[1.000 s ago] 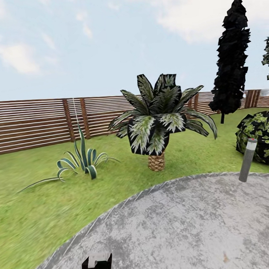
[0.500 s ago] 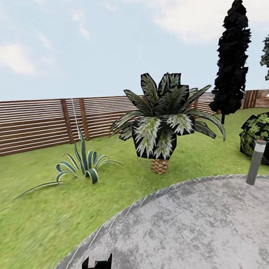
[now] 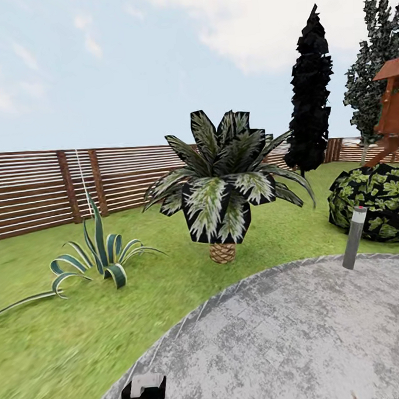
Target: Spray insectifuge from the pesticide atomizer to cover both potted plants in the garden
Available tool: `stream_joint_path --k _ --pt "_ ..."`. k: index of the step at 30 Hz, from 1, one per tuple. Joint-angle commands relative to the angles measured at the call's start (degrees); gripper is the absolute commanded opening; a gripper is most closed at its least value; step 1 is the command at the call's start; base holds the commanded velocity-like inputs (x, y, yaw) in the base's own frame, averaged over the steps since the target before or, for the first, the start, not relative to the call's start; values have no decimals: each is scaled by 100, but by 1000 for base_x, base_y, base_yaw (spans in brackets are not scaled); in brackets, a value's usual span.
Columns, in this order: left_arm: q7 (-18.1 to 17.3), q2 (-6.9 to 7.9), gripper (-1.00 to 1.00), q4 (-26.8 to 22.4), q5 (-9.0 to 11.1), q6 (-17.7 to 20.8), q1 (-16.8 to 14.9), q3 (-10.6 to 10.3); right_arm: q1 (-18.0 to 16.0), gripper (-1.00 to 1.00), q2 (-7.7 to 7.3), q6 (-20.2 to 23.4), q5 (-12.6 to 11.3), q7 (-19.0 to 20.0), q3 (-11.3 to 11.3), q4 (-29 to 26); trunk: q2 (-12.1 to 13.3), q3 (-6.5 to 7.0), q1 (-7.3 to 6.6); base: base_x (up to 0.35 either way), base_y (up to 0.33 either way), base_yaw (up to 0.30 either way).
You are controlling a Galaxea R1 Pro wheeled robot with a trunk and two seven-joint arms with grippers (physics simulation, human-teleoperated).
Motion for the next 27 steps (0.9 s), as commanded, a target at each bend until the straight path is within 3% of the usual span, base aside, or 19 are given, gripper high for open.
stream_joint_path --k 1,11,27 --pt "-4 1 100 4 4 -18 -3 -4 -2 100 1 -14 -4 -1 -6 0 -3 -3 3 267 244 -280" --pt "-4 1 100 4 4 -18 -3 -4 -2 100 1 -16 -5 -1 -6 0 -3 29 3 239 224 -282" --pt "-4 1 100 4 4 -18 -3 -4 -2 100 1 -16 -5 -1 -6 0 -3 73 3 17 16 -287"
